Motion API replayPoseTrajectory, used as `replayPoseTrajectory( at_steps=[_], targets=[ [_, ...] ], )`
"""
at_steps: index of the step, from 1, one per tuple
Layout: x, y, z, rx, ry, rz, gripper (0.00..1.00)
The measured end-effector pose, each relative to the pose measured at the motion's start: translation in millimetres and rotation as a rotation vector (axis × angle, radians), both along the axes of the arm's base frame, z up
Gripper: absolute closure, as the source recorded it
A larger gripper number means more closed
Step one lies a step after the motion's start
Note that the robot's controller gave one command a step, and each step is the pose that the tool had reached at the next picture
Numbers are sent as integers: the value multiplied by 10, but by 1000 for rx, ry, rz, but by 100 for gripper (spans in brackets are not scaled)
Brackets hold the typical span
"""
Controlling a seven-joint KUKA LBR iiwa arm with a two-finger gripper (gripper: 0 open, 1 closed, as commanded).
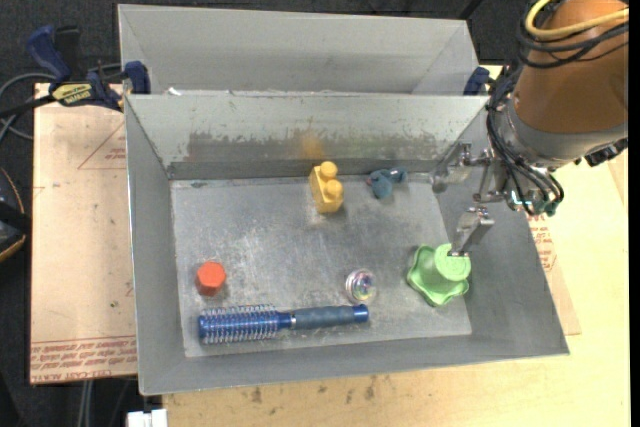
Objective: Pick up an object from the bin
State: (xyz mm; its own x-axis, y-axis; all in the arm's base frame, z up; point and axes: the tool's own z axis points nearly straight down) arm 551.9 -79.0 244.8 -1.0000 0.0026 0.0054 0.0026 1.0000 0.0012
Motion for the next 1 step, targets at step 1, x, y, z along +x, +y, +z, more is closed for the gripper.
replayPoseTrajectory(
  at_steps=[1],
  targets=[
    [-247,124,-1589,2,3,125,0]
  ],
)
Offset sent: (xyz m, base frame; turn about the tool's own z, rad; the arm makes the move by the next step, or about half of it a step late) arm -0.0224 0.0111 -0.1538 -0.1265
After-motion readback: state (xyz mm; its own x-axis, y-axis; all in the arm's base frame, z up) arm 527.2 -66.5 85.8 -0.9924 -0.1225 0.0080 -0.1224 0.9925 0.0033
